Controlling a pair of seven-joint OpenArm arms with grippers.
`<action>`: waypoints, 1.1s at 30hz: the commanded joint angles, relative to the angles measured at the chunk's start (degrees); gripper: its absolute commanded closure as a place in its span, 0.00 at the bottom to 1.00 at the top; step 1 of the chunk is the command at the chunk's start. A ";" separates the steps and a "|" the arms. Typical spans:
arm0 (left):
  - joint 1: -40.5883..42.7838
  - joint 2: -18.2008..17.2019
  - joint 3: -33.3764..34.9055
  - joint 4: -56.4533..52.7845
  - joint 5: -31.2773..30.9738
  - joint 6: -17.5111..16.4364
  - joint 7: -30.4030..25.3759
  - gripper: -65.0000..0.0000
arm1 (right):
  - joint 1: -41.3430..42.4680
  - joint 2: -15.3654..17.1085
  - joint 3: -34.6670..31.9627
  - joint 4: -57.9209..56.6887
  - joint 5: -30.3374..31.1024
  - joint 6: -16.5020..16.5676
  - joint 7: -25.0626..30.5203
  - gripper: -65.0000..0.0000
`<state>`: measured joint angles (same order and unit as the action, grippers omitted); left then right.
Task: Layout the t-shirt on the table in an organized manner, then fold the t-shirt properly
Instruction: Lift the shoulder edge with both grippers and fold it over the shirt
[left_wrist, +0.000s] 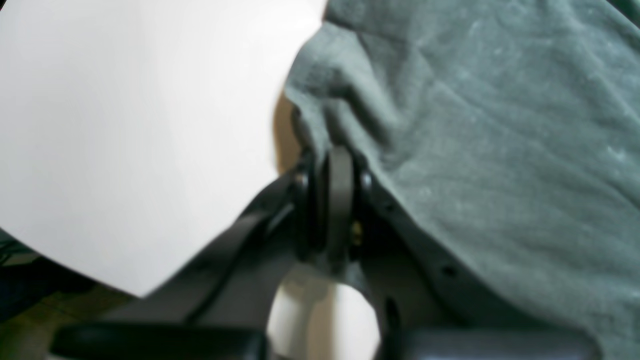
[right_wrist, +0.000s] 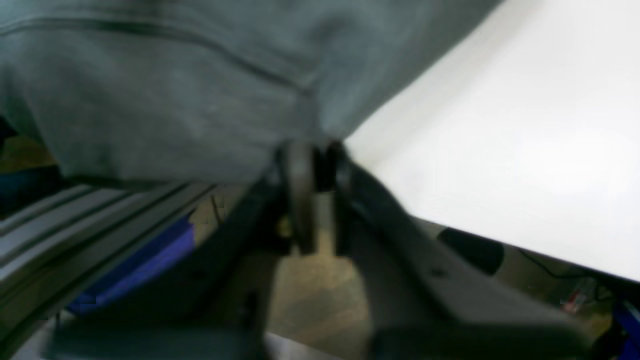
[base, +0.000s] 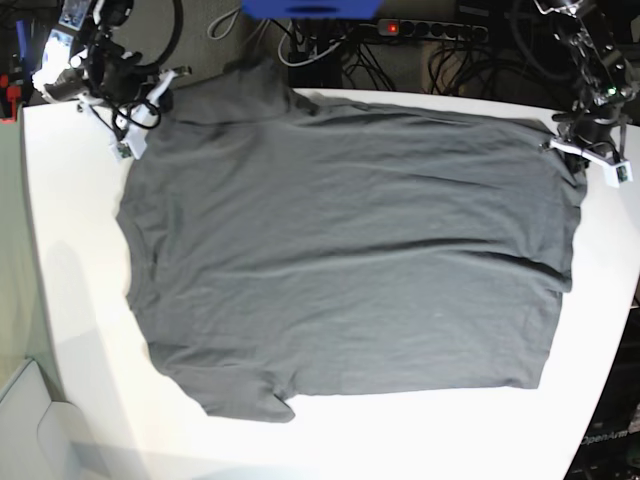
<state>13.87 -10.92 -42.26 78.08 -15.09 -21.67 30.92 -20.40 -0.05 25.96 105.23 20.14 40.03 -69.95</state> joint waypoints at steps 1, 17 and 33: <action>0.86 0.06 0.11 0.91 1.07 -0.26 3.59 0.94 | -0.30 0.19 0.11 0.75 -0.14 -0.03 -0.68 1.00; 2.53 0.41 -0.07 7.06 0.98 0.18 4.29 0.94 | 5.77 0.71 0.11 9.10 -0.14 -0.03 -5.26 1.00; 1.12 0.68 -5.78 15.50 0.98 0.00 12.38 0.94 | 18.60 3.35 -0.42 7.52 -0.49 -0.03 -9.74 1.00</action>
<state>15.16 -9.39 -47.57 92.58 -14.02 -21.71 43.86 -2.50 2.81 25.50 111.90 19.66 40.03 -80.36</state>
